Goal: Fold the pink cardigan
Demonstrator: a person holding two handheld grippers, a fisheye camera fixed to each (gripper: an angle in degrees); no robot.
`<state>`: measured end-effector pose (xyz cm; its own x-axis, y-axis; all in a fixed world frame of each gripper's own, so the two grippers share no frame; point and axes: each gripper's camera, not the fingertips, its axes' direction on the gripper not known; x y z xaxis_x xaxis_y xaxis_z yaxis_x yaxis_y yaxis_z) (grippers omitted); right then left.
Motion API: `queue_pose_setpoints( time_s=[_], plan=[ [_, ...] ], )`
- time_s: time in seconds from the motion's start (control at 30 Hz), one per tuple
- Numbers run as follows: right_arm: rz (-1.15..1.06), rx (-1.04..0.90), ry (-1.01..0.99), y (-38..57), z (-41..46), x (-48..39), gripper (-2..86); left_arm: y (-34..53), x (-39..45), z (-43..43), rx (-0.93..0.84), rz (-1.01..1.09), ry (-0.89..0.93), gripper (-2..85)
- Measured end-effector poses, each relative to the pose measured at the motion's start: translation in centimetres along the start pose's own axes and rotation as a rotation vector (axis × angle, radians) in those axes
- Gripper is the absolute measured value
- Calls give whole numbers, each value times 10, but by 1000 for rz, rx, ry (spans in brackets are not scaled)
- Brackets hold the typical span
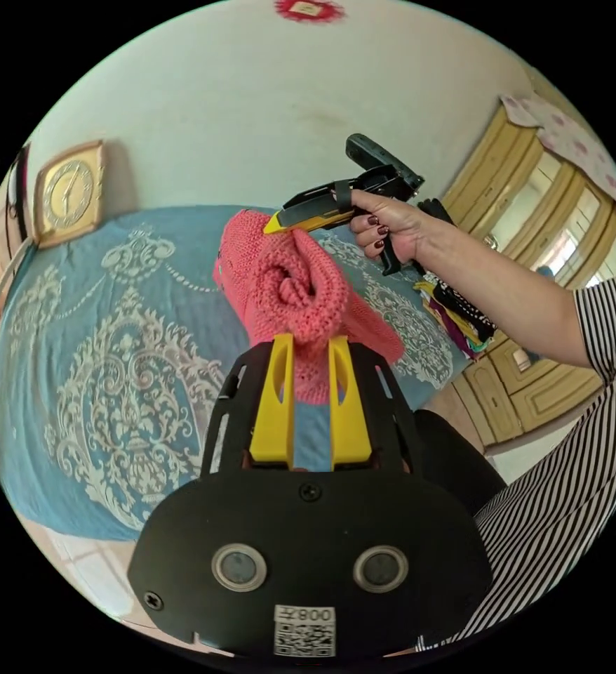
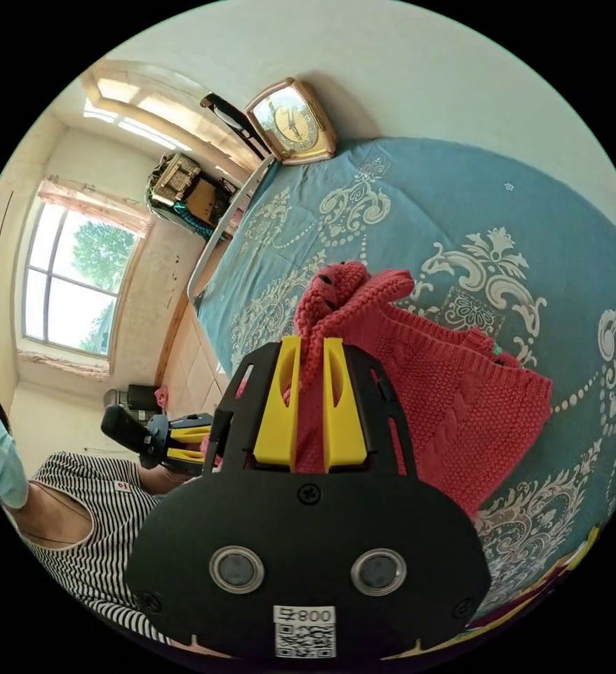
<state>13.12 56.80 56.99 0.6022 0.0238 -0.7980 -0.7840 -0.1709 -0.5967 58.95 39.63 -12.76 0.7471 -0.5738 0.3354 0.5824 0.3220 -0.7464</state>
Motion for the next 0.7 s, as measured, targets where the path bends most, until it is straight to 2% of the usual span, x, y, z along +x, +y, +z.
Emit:
queue_pose_setpoints(
  time_s=[0.27,0.5,0.7],
  plan=[
    [79,107,-61,108,-104,128,55,-88,150,33,-57,272,-8,71],
    [204,113,-176,174,-113,242,54,-129,237,86,-176,383,-34,67],
    [350,144,-378,237,-92,324,59,-146,289,125,-315,468,-104,64]
  ],
)
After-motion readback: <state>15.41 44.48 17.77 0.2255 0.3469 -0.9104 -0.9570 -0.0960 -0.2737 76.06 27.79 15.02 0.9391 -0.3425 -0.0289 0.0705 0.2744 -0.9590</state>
